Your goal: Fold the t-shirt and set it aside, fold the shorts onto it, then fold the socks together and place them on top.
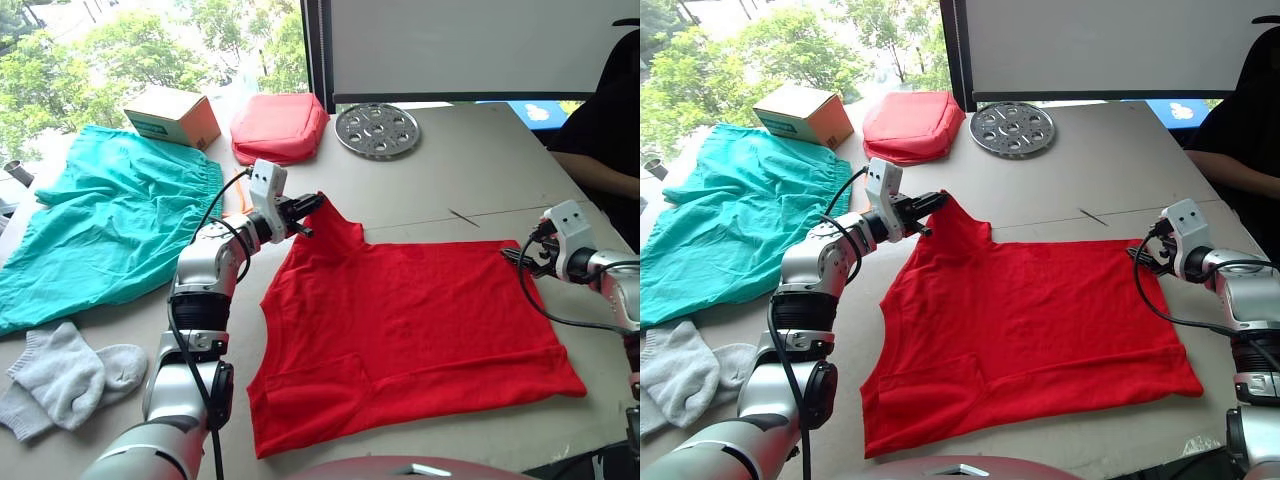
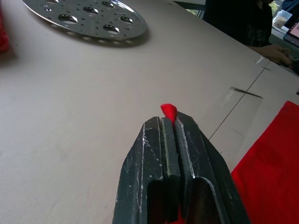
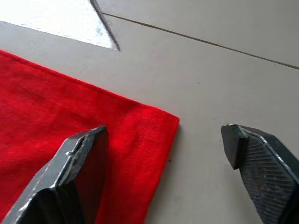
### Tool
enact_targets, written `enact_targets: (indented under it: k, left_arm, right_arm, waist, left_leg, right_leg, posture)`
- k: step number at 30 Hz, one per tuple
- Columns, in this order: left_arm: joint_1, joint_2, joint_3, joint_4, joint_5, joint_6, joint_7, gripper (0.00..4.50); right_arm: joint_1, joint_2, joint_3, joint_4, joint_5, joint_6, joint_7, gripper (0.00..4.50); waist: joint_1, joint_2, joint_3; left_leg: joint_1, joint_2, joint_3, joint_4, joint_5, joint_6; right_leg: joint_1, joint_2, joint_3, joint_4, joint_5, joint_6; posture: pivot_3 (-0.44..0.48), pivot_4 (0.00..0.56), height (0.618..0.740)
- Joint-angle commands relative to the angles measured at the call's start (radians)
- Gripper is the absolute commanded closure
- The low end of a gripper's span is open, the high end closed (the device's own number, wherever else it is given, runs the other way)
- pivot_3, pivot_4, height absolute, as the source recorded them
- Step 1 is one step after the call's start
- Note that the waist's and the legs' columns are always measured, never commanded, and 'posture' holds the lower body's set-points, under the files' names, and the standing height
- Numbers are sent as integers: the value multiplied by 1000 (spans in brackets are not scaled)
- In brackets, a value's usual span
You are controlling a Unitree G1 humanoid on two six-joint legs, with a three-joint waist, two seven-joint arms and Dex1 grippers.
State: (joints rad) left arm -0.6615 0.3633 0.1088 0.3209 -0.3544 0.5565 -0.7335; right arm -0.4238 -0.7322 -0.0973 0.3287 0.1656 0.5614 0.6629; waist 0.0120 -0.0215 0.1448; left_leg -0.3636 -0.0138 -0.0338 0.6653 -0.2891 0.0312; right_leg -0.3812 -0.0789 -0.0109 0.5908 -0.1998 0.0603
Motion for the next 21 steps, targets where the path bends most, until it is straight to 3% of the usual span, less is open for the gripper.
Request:
enact_targets:
  k: [1, 12, 21]
  left_arm:
    - [-2, 2, 6, -56, -18, -4, 4, 4500]
    - [-4, 9, 10, -42, -17, -13, 1, 4500]
    - [6, 9, 14, -53, -21, -12, 3, 4500]
  right_arm:
    - [-35, -7, -2, 0, -28, 13, -39, 61]
    - [-89, -6, 16, 66, -13, 80, 26, 61]
    - [-53, 0, 21, 49, 22, -35, 142, 61]
  waist:
    - [-1, 0, 0]
    - [-2, 0, 0]
    - [-3, 0, 0]
  left_leg:
    - [0, 0, 0, 0, 0, 0]
    - [0, 0, 0, 0, 0, 0]
    - [0, 0, 0, 0, 0, 0]
  right_leg:
    - [0, 0, 0, 0, 0, 0]
    - [0, 0, 0, 0, 0, 0]
    - [0, 1, 0, 0, 0, 0]
  posture:
    - [0, 150, 740]
    - [0, 150, 740]
    - [0, 150, 740]
